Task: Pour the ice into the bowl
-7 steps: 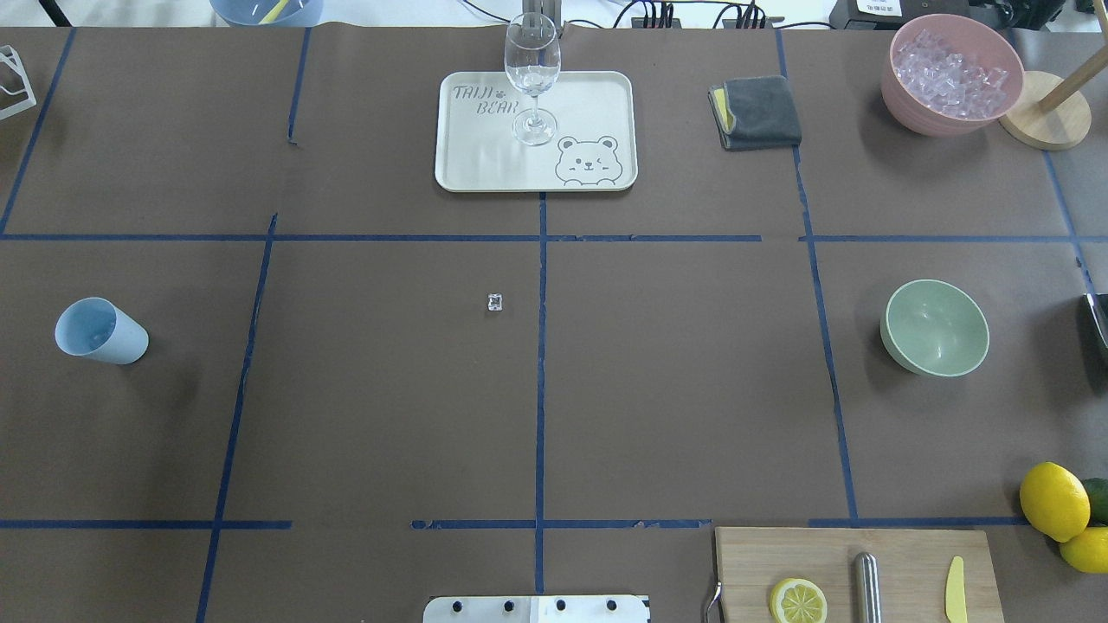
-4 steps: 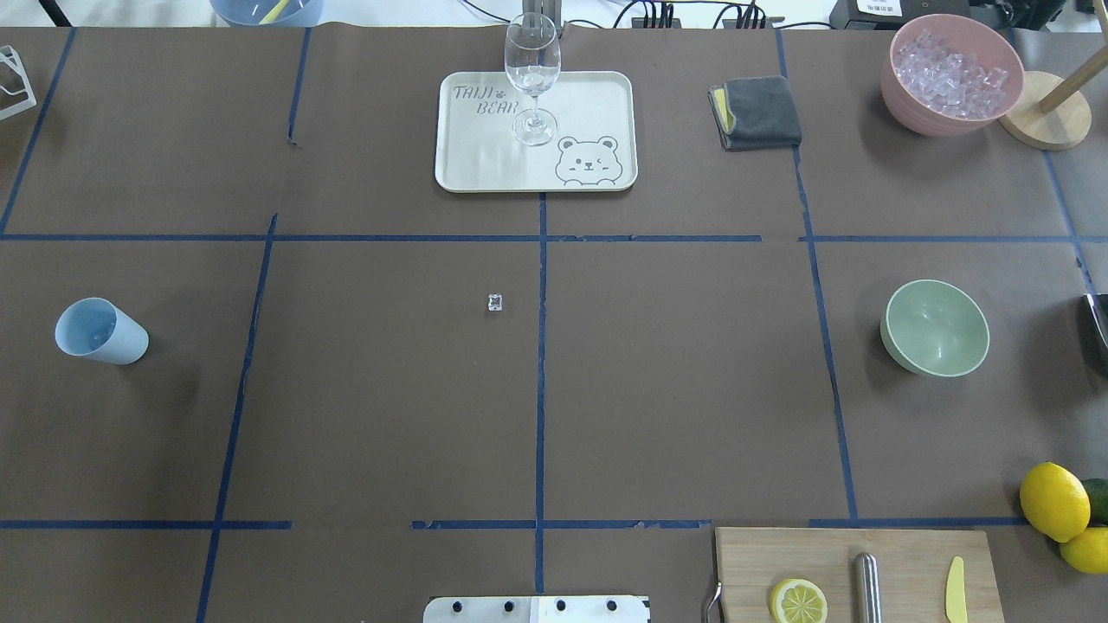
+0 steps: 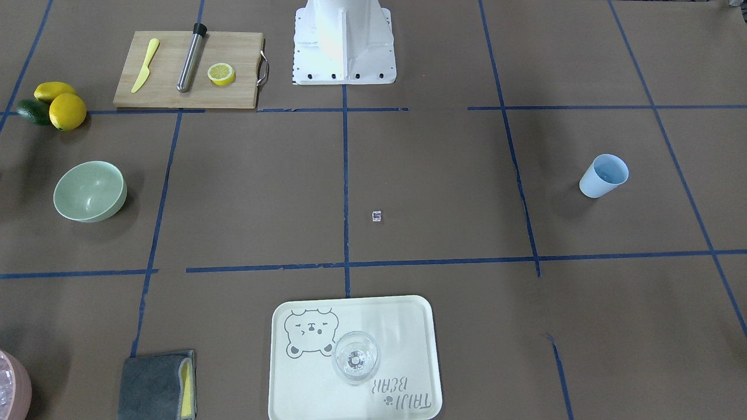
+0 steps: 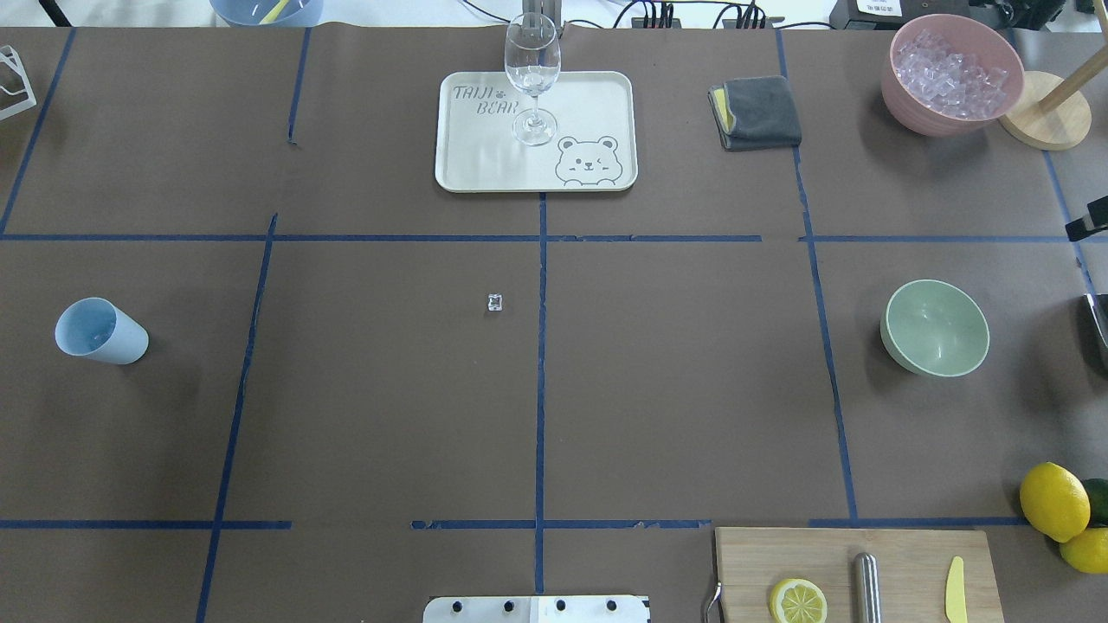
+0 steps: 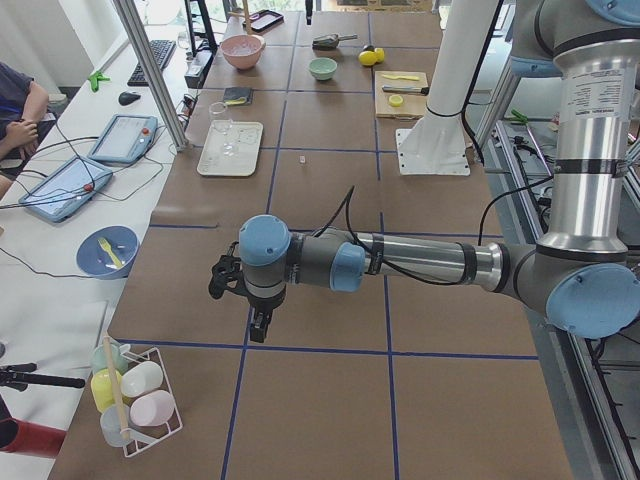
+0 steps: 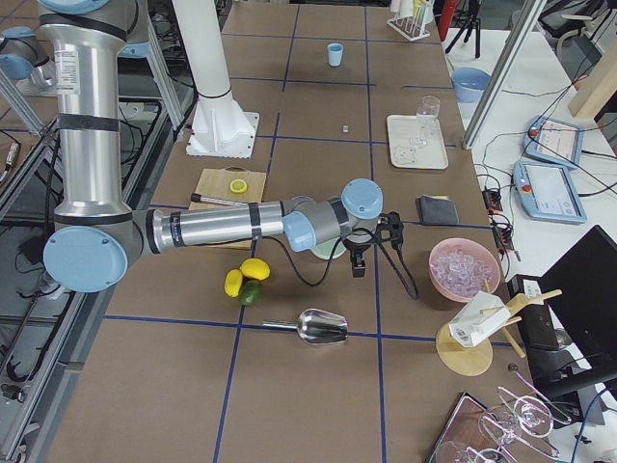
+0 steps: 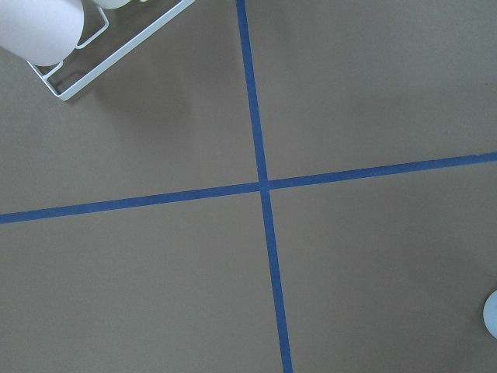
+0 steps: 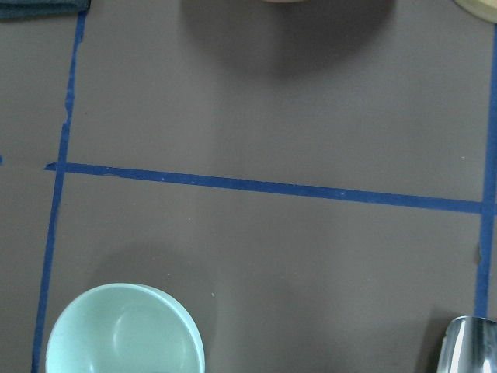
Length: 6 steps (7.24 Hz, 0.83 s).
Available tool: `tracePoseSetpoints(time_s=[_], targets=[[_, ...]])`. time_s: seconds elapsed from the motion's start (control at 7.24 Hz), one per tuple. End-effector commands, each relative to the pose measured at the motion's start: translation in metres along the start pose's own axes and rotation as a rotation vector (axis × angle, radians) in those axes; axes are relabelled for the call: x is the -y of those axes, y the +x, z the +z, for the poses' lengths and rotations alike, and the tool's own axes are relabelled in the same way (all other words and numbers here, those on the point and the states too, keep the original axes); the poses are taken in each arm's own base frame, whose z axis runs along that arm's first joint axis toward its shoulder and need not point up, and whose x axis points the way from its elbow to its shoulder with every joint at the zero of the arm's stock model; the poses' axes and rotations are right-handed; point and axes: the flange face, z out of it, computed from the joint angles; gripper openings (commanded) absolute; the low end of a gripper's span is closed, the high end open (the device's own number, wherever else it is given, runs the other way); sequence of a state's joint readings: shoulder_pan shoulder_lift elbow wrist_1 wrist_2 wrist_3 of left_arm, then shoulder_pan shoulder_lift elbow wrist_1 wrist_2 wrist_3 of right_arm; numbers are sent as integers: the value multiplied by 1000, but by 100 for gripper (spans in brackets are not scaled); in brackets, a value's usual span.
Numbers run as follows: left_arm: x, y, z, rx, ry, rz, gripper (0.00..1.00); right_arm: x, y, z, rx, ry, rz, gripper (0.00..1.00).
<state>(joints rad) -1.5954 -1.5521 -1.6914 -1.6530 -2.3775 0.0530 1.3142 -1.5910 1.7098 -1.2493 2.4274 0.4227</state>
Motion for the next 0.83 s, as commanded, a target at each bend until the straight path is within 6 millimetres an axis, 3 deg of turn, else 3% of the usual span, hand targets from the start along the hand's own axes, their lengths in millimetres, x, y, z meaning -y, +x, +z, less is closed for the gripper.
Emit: tracePoseSetpoints(time_s=[0.0,0.41,0.55,0.69], targets=[[2,22,-23,9,55,56,100,-34,-41,75,-23,62,64,100],[9,60,-60,21,141,77,100,-74,-65,129,4,48,110,100],[4,65,-64,32,197,50,100,-87,-57,136,-16,30,111,100],[-10,72,-55,11,265,24,100,-99,-45,136,-30,14,118,99]])
